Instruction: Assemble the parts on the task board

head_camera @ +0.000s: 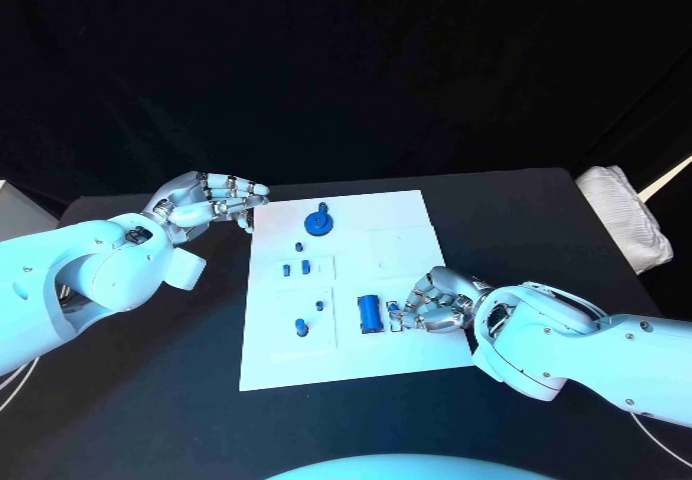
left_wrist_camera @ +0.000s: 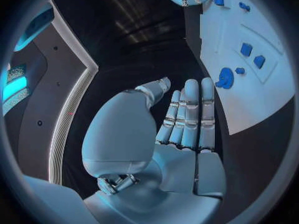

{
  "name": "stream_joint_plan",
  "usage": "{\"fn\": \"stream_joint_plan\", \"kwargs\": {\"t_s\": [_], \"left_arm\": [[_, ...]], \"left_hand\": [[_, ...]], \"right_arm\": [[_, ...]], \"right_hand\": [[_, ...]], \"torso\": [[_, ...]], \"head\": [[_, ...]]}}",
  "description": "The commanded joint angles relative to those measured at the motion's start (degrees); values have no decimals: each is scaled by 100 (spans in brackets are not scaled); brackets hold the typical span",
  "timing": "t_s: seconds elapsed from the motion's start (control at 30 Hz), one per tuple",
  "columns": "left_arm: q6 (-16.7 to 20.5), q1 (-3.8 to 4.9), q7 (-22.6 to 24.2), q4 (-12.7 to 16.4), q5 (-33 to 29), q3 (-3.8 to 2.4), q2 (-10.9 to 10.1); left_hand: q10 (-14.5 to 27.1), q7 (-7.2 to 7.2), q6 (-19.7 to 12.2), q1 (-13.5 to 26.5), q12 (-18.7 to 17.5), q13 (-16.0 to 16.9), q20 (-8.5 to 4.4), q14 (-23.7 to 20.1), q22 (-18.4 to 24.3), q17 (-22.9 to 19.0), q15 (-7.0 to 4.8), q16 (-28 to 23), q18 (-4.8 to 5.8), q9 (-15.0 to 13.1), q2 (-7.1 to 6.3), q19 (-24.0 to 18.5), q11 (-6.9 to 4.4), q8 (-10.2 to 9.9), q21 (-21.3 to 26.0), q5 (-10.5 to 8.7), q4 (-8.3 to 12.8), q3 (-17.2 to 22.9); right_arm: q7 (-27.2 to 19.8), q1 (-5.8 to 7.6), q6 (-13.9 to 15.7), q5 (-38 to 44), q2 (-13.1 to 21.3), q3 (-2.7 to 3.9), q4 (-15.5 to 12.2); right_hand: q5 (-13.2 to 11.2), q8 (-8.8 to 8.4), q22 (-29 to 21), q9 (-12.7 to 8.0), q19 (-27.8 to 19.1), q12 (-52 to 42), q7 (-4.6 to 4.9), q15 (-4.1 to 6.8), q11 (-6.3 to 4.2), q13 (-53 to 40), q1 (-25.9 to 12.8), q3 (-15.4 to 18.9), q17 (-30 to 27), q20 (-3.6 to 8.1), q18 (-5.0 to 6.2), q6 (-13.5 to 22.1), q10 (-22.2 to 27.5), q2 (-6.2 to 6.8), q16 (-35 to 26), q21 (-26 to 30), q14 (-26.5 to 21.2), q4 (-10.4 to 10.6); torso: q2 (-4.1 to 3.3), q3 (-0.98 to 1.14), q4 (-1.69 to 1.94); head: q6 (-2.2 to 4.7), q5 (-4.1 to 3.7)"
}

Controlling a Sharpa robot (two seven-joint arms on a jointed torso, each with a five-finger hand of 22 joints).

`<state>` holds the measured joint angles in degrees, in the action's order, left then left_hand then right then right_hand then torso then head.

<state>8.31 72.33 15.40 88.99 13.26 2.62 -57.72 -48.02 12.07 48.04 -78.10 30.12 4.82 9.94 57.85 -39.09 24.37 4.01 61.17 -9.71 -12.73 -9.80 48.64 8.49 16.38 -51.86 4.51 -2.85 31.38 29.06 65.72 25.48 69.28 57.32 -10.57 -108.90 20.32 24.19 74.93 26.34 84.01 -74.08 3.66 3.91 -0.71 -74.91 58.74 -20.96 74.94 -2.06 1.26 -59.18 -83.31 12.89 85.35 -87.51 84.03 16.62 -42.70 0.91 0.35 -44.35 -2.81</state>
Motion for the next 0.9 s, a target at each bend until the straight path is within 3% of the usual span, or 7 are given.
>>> {"fn": "stream_joint_plan", "kwargs": {"t_s": [0.03,0.23,0.3,0.4,0.47,0.5,0.9], "left_arm": [[-48,3,3,2,2,-3,16],[-43,3,-4,3,2,-3,18],[-42,3,-5,3,2,-3,19],[-39,3,-7,4,2,-3,15],[-36,3,-7,4,2,-3,14],[-36,3,-8,5,2,-3,13],[-33,3,-11,6,2,-3,11]], "left_hand": [[26,-8,-31,28,39,-6,-11,-7,6,1,28,-16,-79,6,39,33,5,20,33,-4,-32,12],[26,-8,-31,28,39,-6,-11,-7,6,1,28,-16,-79,6,39,33,5,20,33,-4,-32,12],[26,-8,-31,28,39,-6,-11,-7,6,1,28,-16,-79,6,39,33,5,20,33,-4,-32,12],[26,-8,-31,28,39,-6,-11,-7,6,1,28,-16,-79,6,39,33,5,20,33,-4,-32,12],[26,-8,-31,28,39,-6,-11,-7,6,1,28,-16,-79,6,39,33,5,20,33,-4,-32,12],[26,-8,-31,28,39,-6,-11,-7,6,1,28,-16,-79,6,39,33,5,20,33,-4,-32,12],[35,-7,-35,31,41,-8,-9,-10,10,1,30,-17,-79,7,43,33,7,22,40,-3,-42,13]], "right_arm": [[-198,-5,72,-114,6,0,0],[-254,-5,55,-208,-6,0,-20],[-254,-5,38,-221,-10,0,-21],[-231,-5,12,-214,-12,0,-11],[-208,-4,7,-203,-13,0,-2],[-201,-4,6,-199,-13,0,0],[-189,-3,5,-187,-10,0,1]], "right_hand": [[-11,3,1433,-7,515,23,9,35,16,-494,-53,19,592,13,-70,9,-16,-17,18,22,420,2],[-6,5,1439,-6,522,11,4,37,11,-504,-28,23,606,14,-74,11,-23,-78,25,0,423,-14],[8,11,1443,-4,527,-5,-3,44,4,-517,98,-4,615,19,-77,9,-32,-165,29,-14,425,-62],[-194,21,1451,-2,536,-49,-39,72,-31,-551,611,-296,635,37,-83,12,-57,-450,38,-44,429,-310],[-646,23,1453,-5,539,-56,-49,84,-43,-563,901,-652,651,54,-85,25,-63,-578,45,-54,432,-518],[-647,30,1455,-2,541,-51,-50,84,-44,-563,937,-774,656,54,-87,22,-65,-585,48,-61,433,-575],[-675,49,1457,3,543,-62,-40,76,-35,-574,821,-869,663,49,-88,5,-78,-515,51,-67,435,-574]], "torso": [[4,4,0],[0,0,-1],[5,2,2],[8,0,6],[6,0,4],[6,-1,5],[1,3,0]], "head": [[4,6],[1,14],[-2,11],[-5,6],[-2,10],[-4,11],[-6,14]]}}
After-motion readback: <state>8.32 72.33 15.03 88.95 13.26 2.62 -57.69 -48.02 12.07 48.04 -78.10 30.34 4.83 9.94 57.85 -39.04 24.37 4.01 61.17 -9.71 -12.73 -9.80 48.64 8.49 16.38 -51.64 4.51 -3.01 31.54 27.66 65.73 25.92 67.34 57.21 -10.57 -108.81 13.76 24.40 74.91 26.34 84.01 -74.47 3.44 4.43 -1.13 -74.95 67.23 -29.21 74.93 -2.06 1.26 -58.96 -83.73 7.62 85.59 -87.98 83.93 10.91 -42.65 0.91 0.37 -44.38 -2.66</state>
